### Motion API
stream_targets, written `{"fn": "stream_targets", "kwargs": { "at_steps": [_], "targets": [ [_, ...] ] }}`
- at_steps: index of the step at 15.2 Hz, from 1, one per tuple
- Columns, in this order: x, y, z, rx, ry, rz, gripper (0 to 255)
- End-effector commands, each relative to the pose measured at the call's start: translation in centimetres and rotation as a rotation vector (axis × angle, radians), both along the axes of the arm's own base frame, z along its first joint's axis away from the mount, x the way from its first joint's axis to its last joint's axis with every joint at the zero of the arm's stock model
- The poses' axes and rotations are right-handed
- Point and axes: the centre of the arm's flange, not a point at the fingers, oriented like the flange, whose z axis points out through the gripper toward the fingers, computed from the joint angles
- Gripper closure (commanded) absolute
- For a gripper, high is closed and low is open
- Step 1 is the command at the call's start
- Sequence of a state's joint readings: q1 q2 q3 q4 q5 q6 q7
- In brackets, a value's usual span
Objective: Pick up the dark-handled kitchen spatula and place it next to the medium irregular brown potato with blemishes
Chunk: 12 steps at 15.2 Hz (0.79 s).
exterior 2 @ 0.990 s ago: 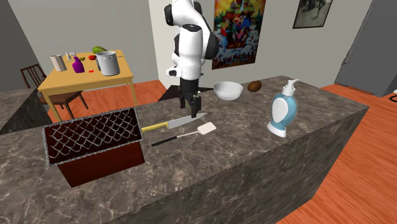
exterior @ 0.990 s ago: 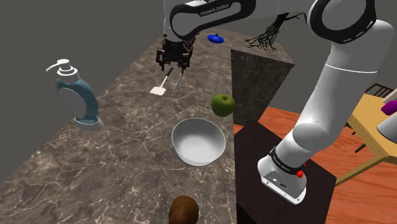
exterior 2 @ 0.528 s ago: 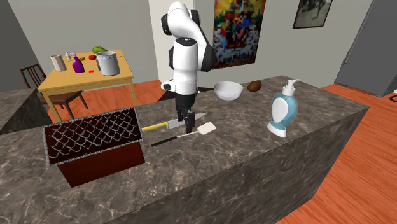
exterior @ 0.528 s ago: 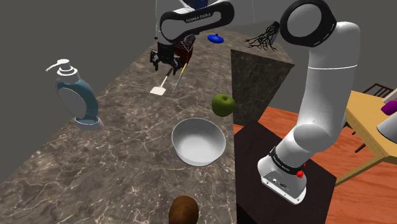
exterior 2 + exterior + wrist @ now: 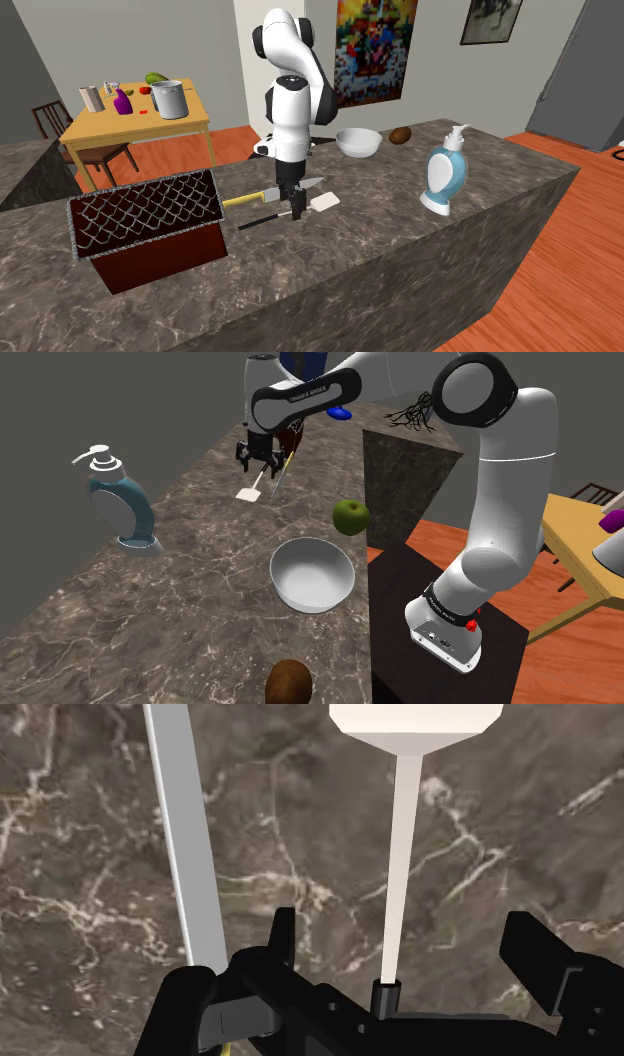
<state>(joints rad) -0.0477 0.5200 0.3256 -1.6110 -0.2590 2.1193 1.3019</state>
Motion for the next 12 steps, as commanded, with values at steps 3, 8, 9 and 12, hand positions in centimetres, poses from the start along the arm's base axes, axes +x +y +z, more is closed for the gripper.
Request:
{"fn": "stream_targets", "kwargs": {
  "at_steps": [3,8,9,12],
  "targets": [
    [-0.01,-0.02,-0.07,0.0,0.0,0.0,0],
    [-0.01,-0.02,-0.06,0.0,0.0,0.0,255],
    [-0.01,-0.02,-0.06,0.0,0.0,0.0,255],
    [-0.01,-0.02,-0.06,0.0,0.0,0.0,255]
  ]
}}
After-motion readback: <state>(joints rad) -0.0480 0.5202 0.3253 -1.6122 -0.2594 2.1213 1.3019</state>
